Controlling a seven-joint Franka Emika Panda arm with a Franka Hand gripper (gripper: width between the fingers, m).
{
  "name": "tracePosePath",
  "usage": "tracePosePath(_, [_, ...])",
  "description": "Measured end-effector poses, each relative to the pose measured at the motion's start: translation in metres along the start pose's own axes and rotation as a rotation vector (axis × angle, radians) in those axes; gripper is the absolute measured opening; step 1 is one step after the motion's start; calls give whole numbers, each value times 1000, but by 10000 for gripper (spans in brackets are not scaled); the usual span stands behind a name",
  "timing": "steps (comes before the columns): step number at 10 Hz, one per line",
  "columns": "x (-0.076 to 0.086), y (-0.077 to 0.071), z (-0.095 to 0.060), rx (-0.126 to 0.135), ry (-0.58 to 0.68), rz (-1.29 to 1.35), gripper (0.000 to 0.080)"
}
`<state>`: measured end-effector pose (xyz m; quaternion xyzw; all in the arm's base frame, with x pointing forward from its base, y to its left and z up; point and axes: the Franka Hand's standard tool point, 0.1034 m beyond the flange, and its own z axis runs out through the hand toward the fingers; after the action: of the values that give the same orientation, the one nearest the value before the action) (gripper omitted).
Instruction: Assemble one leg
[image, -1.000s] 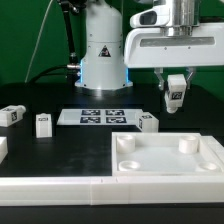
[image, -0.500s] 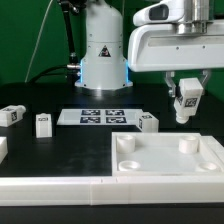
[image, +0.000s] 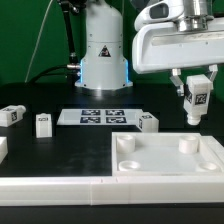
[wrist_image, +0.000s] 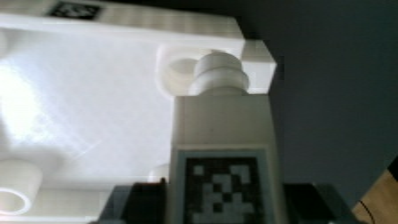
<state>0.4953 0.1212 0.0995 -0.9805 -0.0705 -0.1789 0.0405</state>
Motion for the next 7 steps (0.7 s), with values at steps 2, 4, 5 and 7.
tracePosePath(2, [35,11,-3,-9,28,-44,291])
tracePosePath(4, [58,19,-3,-19,44,-85,291])
tracePosePath(5, [66,26,-1,-27,52,-110,291])
tracePosePath(7, [73,35,0,-35,39,-144,291])
